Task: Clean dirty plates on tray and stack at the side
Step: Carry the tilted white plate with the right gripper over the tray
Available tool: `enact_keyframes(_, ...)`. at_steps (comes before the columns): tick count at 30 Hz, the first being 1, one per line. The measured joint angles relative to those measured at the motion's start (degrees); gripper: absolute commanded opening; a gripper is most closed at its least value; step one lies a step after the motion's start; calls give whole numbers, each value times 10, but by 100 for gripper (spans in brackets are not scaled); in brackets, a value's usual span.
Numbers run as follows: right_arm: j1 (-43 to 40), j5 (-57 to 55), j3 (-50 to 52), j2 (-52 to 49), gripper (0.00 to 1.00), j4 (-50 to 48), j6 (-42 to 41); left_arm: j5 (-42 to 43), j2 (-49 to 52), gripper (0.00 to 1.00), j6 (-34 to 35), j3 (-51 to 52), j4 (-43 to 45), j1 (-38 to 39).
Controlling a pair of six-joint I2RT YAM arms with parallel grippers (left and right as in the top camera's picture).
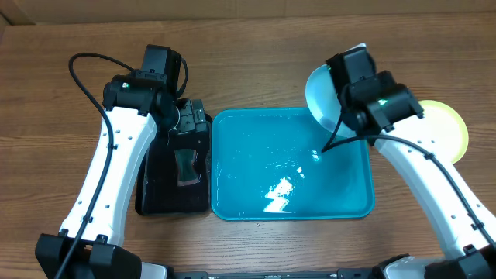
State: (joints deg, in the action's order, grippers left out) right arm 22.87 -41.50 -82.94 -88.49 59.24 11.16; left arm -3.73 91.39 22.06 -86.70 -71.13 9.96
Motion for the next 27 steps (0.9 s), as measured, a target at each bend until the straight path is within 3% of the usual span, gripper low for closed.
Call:
enact_keyframes(14, 202, -292, 0, 0, 4, 49, 21, -4, 0, 100, 0, 0, 0, 0)
enact_keyframes(27, 252, -422, 0, 0, 4, 47, 21, -11, 0, 100, 0, 0, 0, 0)
